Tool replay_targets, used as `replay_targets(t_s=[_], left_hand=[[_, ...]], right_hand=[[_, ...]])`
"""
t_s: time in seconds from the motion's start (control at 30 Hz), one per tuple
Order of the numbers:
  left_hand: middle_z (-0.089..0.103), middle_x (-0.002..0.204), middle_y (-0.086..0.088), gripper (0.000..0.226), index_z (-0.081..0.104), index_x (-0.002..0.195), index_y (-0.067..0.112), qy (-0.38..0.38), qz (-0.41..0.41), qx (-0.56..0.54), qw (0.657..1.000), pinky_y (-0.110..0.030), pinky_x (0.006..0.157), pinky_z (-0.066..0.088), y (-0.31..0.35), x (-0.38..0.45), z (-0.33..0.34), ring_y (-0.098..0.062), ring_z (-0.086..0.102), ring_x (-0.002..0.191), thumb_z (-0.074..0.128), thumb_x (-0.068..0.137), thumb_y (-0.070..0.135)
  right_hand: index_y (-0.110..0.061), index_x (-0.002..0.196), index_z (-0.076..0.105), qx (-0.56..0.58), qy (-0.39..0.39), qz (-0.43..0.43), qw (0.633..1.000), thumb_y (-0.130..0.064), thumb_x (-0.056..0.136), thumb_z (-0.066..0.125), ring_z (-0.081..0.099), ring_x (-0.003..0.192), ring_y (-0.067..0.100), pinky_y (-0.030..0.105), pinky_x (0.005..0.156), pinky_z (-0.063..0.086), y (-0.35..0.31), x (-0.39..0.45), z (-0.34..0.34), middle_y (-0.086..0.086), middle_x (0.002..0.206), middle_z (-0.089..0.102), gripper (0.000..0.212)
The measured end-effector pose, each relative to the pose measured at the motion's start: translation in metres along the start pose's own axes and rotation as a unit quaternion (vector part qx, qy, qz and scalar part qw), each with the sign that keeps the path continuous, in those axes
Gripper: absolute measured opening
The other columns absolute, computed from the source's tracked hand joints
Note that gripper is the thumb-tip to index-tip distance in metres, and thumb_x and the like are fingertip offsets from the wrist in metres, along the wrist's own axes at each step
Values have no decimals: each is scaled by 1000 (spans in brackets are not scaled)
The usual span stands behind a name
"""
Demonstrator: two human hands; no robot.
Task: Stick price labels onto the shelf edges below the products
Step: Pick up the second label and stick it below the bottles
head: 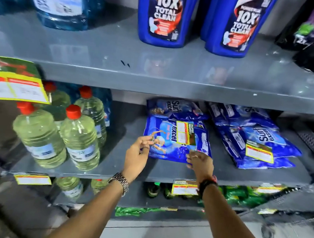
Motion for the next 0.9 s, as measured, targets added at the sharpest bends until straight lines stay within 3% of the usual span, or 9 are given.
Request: replay_targets(t_s=[0.07, 0.17, 0.27, 0.37, 0.47, 0.57, 0.63, 0.8, 0.9], left_hand=[[66, 101, 3, 29, 59, 114, 4, 1, -11, -3, 1000, 2, 72, 40, -7, 5, 2, -4, 61, 94, 44, 91, -5], [68, 101, 8, 27, 60, 112, 9, 4, -22, 4, 1000, 0, 75, 40, -19, 10, 1, 6, 61, 94, 43, 93, -1], [68, 97, 13, 29, 61, 107, 15, 14, -37, 1, 999, -2, 78, 42, -23, 9, -1, 14, 60, 89, 43, 93, -2], [68, 91, 30, 28, 65, 107, 11, 13, -58, -2, 998, -18, 88, 47, -27, 11, -3, 0, 63, 95, 45, 92, -2], [68, 86, 37, 25, 66, 106, 9, 10, -56, 3, 998, -24, 90, 47, -29, 12, -8, 7, 62, 92, 47, 92, 0], [70, 99, 11, 26, 65, 101, 18, 24, -66, -33, 997, -25, 92, 47, -15, 9, -12, -12, 64, 102, 48, 92, 1], [68, 107, 0, 24, 65, 99, 19, 20, -68, -73, 995, -18, 88, 50, -2, 5, -15, -4, 65, 96, 49, 92, 1], [69, 97, 4, 25, 61, 115, 9, -23, -54, -150, 987, -11, 73, 53, 48, -4, -22, 3, 66, 82, 47, 96, 14], [73, 92, 4, 21, 66, 107, 20, -58, -39, -176, 982, -13, 67, 54, 83, -12, -29, -7, 69, 83, 49, 95, 23]], right_hand=[[2, 102, 65, 95, -3, 63, 993, -9, 91, 50, 70, 69, 23, 27, 56, 53, -4, 19, -2, 21, 85, 73, 22], [3, 106, 60, 136, -15, 95, 986, -20, 91, 55, 58, 36, 1, 14, 40, 51, -10, 43, -1, -3, 43, 64, 28], [5, 114, 55, 179, -38, 124, 975, -12, 92, 51, 70, 87, 15, 24, 77, 57, -14, 57, 4, 17, 89, 73, 28], [13, 121, 48, 160, -53, 119, 978, -2, 93, 43, 53, 121, 34, 35, 96, 46, -14, 60, 1, 28, 129, 53, 31], [12, 113, 56, 140, -17, 63, 988, 2, 89, 51, 62, 106, 37, 34, 86, 52, -8, 61, -2, 30, 121, 59, 27], [4, 97, 65, 108, -5, 11, 994, -1, 83, 61, 67, 71, 23, 26, 67, 60, -7, 52, -9, 28, 107, 67, 15], [0, 89, 66, 94, -50, -40, 994, 3, 81, 62, 65, 59, 12, 18, 57, 58, -14, 42, -16, 29, 103, 67, 10], [9, 97, 67, 37, -139, -157, 977, -1, 80, 66, 62, 51, 0, 11, 52, 53, -57, -2, -44, 4, 68, 71, 19], [7, 99, 67, 1, -193, -217, 957, -4, 80, 67, 65, 61, 7, 13, 59, 56, -86, -28, -61, 6, 75, 71, 22]])
Point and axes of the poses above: each hand's wrist, its own x-axis towards the middle knuckle, its own z-axis out of the palm, y = z × x, the point moved 1 cm from there along x, towards the middle knuckle
